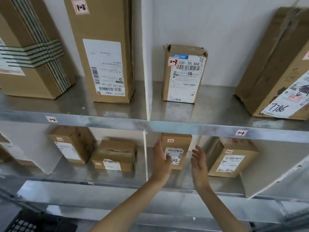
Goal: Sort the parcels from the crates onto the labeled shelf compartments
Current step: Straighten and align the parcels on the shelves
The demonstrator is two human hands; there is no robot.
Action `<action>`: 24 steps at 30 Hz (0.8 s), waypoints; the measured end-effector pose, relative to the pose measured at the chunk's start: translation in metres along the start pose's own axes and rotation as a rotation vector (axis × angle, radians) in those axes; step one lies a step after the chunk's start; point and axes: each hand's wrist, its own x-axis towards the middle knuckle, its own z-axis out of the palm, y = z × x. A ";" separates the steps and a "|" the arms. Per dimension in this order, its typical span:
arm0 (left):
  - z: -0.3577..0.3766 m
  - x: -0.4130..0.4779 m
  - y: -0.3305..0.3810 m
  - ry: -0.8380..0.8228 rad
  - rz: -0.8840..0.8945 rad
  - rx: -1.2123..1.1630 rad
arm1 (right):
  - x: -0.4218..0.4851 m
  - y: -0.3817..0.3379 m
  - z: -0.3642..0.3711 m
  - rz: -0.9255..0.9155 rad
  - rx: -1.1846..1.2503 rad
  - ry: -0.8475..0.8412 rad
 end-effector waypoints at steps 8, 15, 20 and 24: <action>-0.035 -0.054 0.000 -0.229 0.184 -0.109 | -0.070 -0.019 0.036 -0.137 0.021 0.115; -0.071 -0.074 -0.011 -0.318 0.198 -0.097 | -0.115 -0.033 0.061 -0.150 0.034 0.183; -0.111 -0.086 -0.023 -0.359 0.179 -0.162 | -0.141 -0.033 0.084 -0.158 -0.033 0.149; -0.151 -0.087 -0.041 -0.264 0.198 -0.132 | -0.157 -0.030 0.116 -0.184 -0.117 0.077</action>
